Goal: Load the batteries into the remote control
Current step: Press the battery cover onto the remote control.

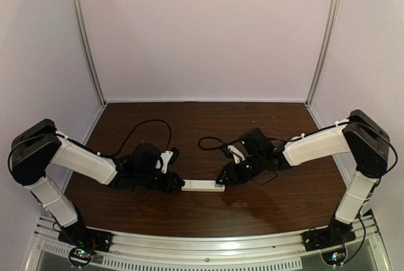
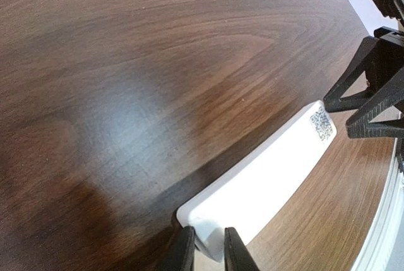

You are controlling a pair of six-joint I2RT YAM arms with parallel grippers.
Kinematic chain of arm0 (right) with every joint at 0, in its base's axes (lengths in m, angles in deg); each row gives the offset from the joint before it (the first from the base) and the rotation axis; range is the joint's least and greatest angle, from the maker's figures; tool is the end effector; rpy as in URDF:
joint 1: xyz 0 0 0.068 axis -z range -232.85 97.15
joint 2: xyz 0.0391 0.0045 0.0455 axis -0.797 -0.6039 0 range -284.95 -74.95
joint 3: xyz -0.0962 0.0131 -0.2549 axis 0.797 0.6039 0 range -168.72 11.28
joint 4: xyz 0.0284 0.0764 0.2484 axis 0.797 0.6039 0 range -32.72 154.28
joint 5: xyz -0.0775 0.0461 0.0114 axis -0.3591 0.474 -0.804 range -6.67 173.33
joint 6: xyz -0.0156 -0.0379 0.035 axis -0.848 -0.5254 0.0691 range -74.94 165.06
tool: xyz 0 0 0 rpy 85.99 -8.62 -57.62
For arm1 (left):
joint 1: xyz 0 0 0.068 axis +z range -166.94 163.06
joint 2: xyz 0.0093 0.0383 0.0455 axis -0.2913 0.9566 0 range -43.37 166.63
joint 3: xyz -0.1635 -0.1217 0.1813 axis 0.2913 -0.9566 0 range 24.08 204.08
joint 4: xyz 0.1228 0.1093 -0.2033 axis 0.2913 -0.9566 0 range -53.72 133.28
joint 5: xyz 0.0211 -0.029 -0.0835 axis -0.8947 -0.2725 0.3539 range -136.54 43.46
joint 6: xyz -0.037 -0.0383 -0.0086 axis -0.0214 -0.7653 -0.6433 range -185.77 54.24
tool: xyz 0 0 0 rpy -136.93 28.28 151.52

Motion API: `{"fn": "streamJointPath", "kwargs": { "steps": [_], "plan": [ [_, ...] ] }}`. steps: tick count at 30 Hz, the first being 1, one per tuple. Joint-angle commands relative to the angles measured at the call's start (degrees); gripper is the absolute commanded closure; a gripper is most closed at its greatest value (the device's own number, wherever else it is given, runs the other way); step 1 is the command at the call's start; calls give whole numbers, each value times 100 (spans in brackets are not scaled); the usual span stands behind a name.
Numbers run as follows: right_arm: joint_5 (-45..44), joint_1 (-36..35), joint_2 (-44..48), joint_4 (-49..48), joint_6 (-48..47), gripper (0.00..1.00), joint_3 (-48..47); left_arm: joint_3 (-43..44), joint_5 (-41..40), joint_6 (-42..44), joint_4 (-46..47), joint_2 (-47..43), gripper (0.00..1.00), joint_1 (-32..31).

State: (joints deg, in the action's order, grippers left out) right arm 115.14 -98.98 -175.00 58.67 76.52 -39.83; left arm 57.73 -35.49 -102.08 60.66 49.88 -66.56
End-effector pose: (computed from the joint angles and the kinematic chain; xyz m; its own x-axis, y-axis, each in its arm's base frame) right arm 0.2213 0.2572 0.1479 -0.8965 -0.2926 -0.3328 -0.4431 0.5850 0.6793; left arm 0.1836 -0.2264 0.1229 -0.8480 0.1000 -0.5204 0.4188 0.7283 -0.5424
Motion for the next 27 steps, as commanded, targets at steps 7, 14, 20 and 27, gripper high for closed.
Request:
{"fn": "streamJointPath", "kwargs": {
  "steps": [7,14,20,27],
  "plan": [
    [-323,183,-49,257,-28,63,97,79,35,110,-150,105,80,-135],
    [-307,183,53,283,-46,64,214,80,38,125,-147,105,81,-143],
    [85,170,-228,-121,191,70,273,98,41,125,-139,129,82,-159],
    [280,108,-345,-388,293,81,201,170,180,166,-80,223,85,-219]
  ]
}}
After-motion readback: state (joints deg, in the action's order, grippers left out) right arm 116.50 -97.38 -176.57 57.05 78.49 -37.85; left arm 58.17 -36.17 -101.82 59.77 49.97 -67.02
